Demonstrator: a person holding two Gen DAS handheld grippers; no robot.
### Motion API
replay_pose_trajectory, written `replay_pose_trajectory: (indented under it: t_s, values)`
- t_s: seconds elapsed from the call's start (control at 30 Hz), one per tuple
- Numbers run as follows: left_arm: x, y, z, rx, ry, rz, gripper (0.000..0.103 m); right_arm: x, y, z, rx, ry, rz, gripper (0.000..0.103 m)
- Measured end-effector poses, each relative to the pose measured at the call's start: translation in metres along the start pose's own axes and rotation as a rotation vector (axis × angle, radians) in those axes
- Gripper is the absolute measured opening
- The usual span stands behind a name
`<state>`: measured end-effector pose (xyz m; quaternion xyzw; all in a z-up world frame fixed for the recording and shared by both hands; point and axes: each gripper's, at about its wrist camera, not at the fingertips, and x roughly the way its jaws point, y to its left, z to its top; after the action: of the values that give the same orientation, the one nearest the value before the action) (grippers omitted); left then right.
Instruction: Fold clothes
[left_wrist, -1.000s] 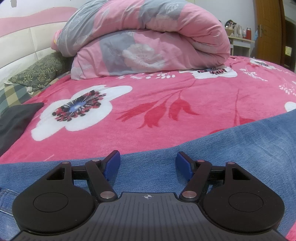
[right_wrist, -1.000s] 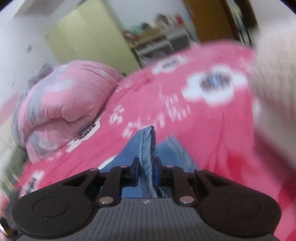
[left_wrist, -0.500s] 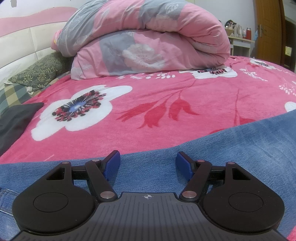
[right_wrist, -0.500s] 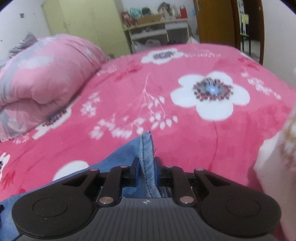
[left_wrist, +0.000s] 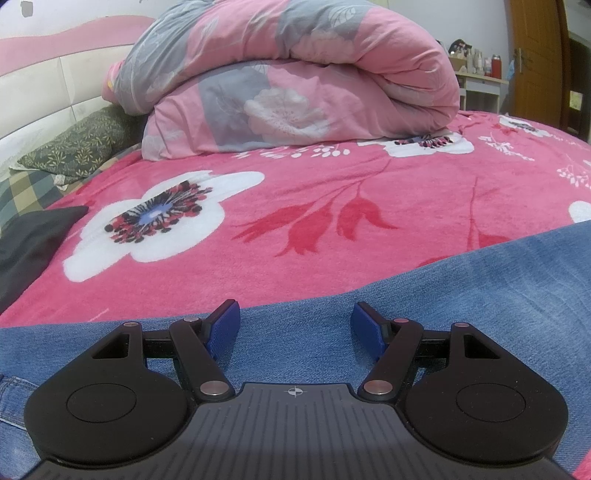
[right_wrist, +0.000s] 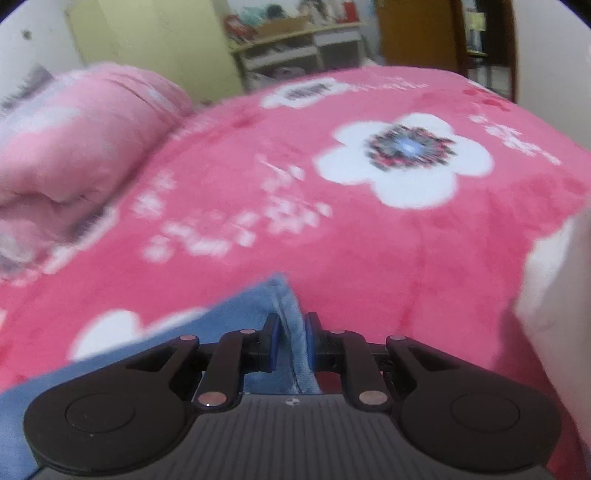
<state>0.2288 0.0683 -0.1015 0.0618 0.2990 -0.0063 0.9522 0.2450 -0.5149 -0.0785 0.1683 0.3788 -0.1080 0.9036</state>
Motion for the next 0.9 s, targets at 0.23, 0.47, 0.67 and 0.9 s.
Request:
replay_pose_trajectory:
  t_s: [0.23,0.47,0.67,0.9]
  values:
    - [-0.001,-0.001,-0.001,0.006,-0.003,0.006,0.069,-0.033,-0.028,-0.004,0.118,-0.177,-0.008,0.018]
    - [0.000,-0.001,-0.001,0.006,-0.003,0.008,0.069,-0.029,0.077,-0.022,-0.267,-0.036,0.224,0.017]
    - [0.001,0.002,-0.001,-0.013,0.003,-0.007,0.070,0.026,0.071,-0.004,-0.197,-0.022,-0.018,0.011]
    - [0.002,0.003,0.000,-0.015,0.006,-0.009,0.070,-0.042,0.008,-0.006,0.106,-0.079,-0.117,0.015]
